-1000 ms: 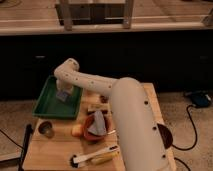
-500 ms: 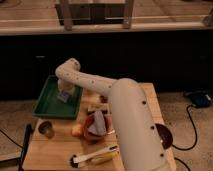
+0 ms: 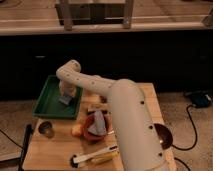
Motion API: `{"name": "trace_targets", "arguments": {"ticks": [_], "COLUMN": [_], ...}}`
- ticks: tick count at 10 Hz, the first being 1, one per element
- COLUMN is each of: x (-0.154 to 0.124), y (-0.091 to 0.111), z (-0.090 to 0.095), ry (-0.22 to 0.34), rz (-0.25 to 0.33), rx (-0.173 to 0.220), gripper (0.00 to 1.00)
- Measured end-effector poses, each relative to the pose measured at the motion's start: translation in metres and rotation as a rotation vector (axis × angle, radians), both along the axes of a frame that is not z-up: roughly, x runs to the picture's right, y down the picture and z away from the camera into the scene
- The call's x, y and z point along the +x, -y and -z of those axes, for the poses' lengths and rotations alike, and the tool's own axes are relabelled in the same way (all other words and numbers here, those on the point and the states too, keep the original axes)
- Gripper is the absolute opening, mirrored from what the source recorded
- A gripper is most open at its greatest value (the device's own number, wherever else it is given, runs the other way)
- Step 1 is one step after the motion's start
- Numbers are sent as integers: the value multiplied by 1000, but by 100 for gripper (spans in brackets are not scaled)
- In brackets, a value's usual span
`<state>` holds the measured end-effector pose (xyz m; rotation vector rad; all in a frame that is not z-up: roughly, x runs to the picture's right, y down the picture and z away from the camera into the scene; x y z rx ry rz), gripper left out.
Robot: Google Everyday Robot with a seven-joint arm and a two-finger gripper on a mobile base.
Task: Wipe tray with sponge
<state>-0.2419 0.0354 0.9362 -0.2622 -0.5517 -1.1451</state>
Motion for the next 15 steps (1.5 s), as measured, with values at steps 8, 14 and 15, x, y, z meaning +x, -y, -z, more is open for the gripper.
{"name": "trace_targets", "arguments": {"ticks": [8, 14, 15], "x": [-43, -2, -1], "y": [-37, -55, -45], "z": [18, 40, 34], "ry": [99, 71, 63], "rz": [147, 157, 149], "rx": [-27, -2, 6], "gripper": [0, 0, 0]}}
